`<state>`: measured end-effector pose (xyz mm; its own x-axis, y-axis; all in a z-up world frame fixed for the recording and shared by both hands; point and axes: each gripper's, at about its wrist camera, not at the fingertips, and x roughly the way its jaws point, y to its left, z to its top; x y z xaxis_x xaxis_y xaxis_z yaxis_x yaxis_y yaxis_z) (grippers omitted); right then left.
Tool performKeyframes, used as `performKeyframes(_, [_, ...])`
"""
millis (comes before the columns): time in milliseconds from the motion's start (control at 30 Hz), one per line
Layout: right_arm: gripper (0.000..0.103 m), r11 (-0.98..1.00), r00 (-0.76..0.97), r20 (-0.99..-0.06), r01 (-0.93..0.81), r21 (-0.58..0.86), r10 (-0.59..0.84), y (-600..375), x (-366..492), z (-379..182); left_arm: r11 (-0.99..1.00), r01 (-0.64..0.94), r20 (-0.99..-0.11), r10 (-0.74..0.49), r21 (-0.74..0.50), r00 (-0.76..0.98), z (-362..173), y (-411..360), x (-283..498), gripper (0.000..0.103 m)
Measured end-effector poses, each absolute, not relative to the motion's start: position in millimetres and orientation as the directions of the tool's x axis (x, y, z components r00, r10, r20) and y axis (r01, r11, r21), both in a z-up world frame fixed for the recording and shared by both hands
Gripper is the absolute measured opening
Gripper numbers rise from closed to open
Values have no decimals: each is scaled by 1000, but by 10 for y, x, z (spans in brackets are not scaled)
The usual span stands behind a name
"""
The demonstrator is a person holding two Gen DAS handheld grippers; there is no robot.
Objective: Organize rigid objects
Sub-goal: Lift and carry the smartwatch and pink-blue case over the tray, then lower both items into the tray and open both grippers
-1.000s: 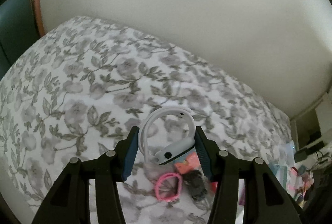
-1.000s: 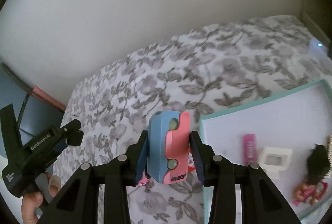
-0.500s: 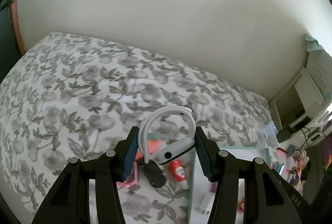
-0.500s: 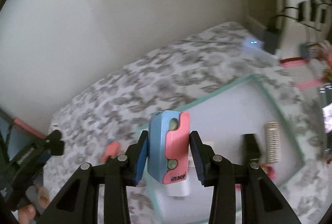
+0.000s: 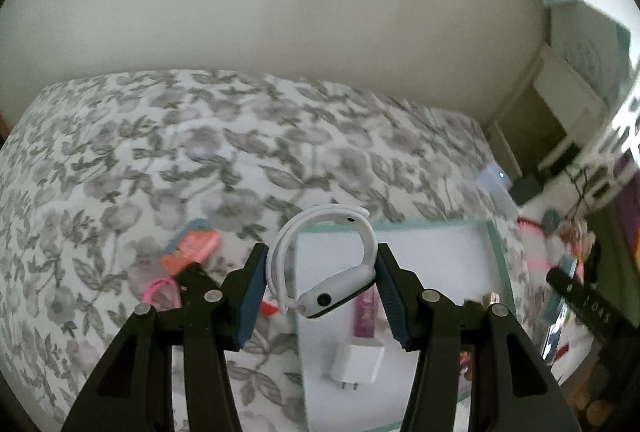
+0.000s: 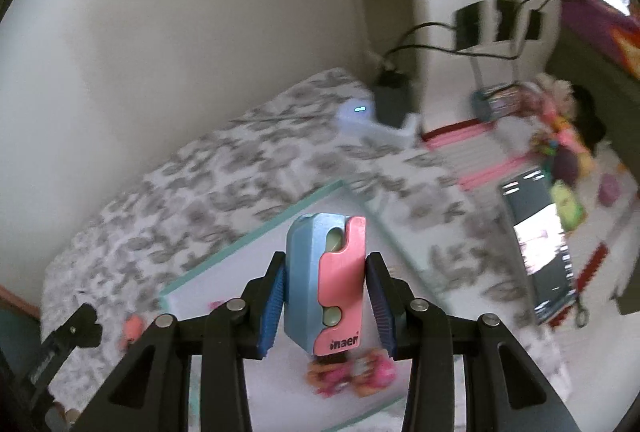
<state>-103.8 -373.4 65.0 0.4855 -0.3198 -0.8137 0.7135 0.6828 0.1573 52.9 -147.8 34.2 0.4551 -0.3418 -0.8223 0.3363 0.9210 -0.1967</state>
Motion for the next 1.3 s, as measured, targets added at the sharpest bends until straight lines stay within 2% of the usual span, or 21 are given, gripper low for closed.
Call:
performKeyframes(567, [41,687,331,-893,726,33,-306,-3938,-886,-12,909,396,-890,-285,-133,356,-278,-1936,516,54])
performKeyframes(1033, [41,694,301,-904,720,7,-303,-3931,-849,-78,909,401,-903,-263,-114,338,-370,-1973,527,55])
performKeyframes(1100, [41,691,294,-908,723,7,-298,-3937,-853,-92,911,396,-901,-262,-113,347,-344,-1957,532,58])
performKeyframes(1167, [41,688,288,-910,725,6,-296,-3937,-853,-95,915,389,-896,-256,-104,363,-311,-1942,533,69])
performKeyframes(1300, [42,697,283,-913,717,-2,-295,-3917,-834,-74,918,383,-894,-252,-100,370,-270,-1919,541,71])
